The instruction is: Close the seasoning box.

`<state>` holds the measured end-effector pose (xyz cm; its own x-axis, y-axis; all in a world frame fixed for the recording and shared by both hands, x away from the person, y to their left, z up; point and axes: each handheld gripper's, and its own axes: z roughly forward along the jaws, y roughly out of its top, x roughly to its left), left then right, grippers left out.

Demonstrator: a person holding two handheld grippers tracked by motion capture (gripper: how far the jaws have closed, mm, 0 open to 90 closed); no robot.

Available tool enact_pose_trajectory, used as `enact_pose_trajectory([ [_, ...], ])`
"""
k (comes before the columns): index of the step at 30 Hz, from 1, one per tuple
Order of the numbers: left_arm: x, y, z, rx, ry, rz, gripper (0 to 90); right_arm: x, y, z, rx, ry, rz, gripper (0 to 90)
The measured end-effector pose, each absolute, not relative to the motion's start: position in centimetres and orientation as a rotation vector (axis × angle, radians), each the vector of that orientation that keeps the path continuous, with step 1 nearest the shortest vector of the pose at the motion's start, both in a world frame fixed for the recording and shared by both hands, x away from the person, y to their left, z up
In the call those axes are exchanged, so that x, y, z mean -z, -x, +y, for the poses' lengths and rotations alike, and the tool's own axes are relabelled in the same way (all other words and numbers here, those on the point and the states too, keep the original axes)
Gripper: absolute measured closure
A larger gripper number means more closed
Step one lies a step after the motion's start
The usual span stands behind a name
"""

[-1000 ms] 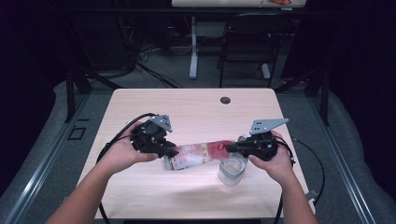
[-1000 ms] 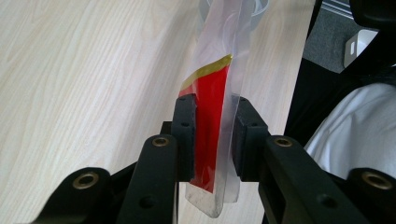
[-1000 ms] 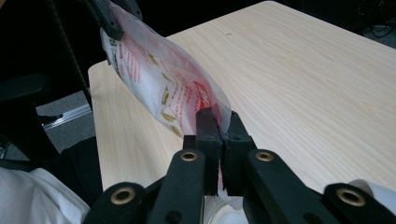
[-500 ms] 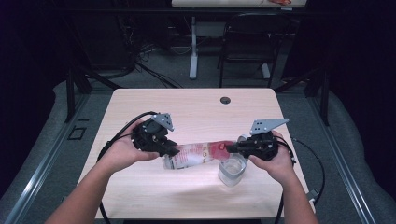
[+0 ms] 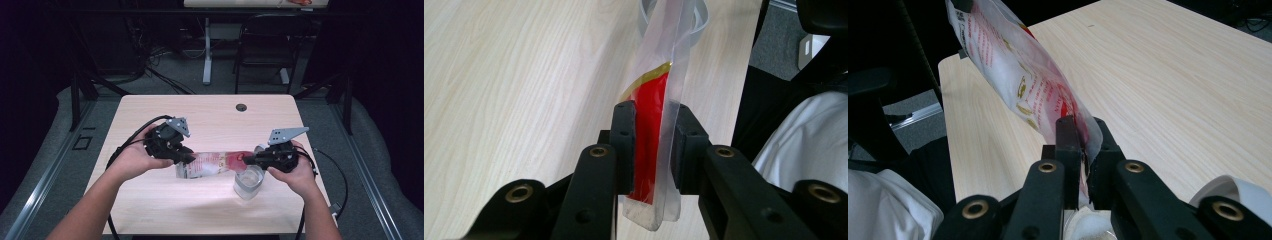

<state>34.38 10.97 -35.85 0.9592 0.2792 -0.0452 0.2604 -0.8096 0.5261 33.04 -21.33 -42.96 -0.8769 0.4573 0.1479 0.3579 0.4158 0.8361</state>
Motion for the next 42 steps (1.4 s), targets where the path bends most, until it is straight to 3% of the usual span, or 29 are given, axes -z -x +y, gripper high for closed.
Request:
enact_pose_trajectory([
  [42,34.5,-34.8,9.7,-0.052,-2.573,0.352,76.6,43.3,-33.3,-21.9,-1.469,-0.747,2.564,88.2],
])
